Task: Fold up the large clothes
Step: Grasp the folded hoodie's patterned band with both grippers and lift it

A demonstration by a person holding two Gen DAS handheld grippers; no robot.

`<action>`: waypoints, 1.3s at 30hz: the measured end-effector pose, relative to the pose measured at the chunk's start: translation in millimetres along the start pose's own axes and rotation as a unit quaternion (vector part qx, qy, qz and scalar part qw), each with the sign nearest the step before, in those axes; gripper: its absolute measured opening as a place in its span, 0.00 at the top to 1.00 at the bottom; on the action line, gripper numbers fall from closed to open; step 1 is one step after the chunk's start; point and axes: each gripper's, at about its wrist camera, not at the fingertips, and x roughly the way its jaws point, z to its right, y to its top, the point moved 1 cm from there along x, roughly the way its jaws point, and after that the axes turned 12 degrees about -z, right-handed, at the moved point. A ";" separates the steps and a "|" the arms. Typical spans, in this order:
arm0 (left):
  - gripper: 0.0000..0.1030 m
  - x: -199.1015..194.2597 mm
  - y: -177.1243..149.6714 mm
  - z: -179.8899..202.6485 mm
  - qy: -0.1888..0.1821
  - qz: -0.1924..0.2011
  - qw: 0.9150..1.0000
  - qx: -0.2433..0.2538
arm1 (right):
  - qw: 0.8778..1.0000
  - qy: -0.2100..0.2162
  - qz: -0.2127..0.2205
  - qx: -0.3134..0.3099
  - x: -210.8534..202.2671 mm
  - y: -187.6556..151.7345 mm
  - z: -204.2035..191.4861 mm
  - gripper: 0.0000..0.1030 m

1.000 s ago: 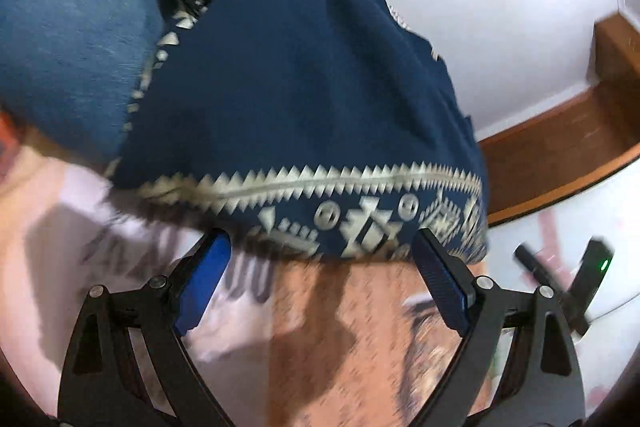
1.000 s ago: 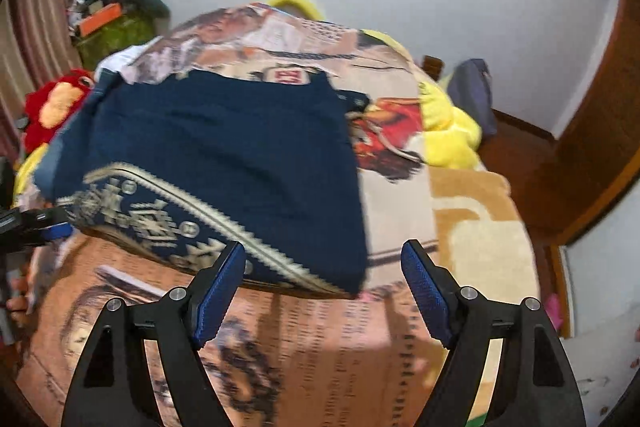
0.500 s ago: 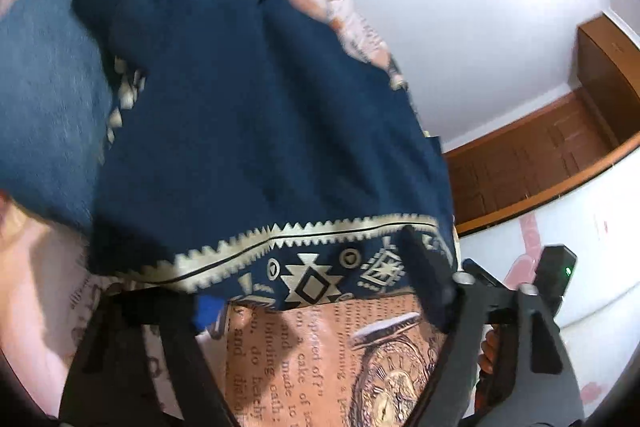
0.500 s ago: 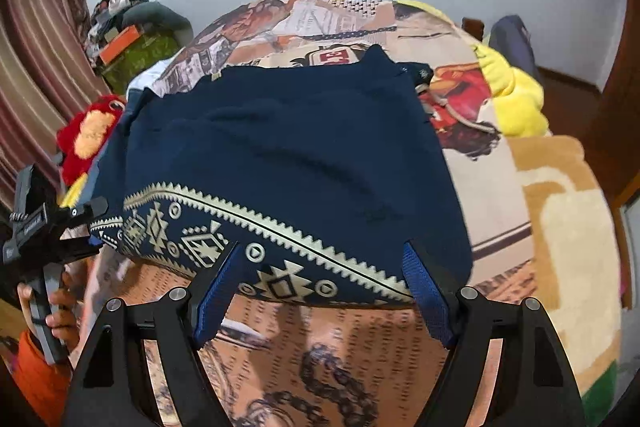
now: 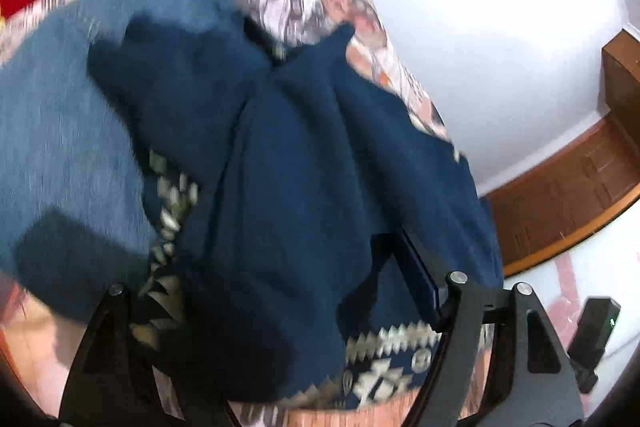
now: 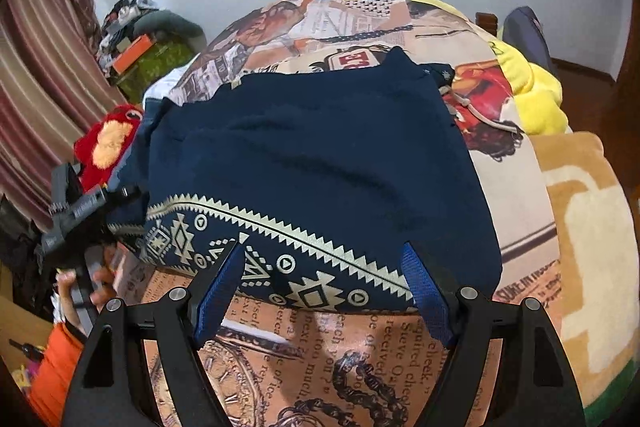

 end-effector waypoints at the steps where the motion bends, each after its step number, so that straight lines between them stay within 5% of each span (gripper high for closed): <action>1: 0.28 -0.7 3.7 4.7 0.012 0.016 1.000 -0.004 | 1.000 -0.006 -0.003 -0.003 1.8 1.3 -1.0 0.24; 6: 0.31 5.7 35.7 5.5 0.044 0.053 0.997 -0.032 | 1.000 -0.013 -0.014 -0.018 9.3 8.2 -9.0 0.24; 8: 0.64 9.3 46.0 2.6 0.094 0.058 0.993 -0.036 | 0.999 -0.020 -0.015 -0.026 11.2 12.4 -14.0 0.24; 11: 0.78 0.6 53.8 6.4 0.116 0.075 0.990 -0.003 | 0.998 -0.036 -0.009 -0.042 10.4 21.3 -25.4 0.24; 19: 0.80 -89.3 18.8 33.2 0.134 0.147 0.977 0.071 | 0.995 -0.049 0.040 -0.076 3.3 51.9 -77.1 0.20; 25: 0.80 -119.3 8.2 33.1 0.186 0.151 0.967 0.089 | 0.995 -0.022 0.028 -0.091 41.2 52.6 -134.1 0.13; 34: 0.80 -87.7 4.7 44.6 0.156 0.079 0.982 0.070 | 0.983 -0.063 -0.027 -0.171 110.0 18.8 -180.1 0.00; 39: 0.80 -85.0 4.7 98.8 0.141 0.081 0.981 0.108 | 0.985 0.010 -0.068 -0.155 72.1 17.1 -151.6 0.00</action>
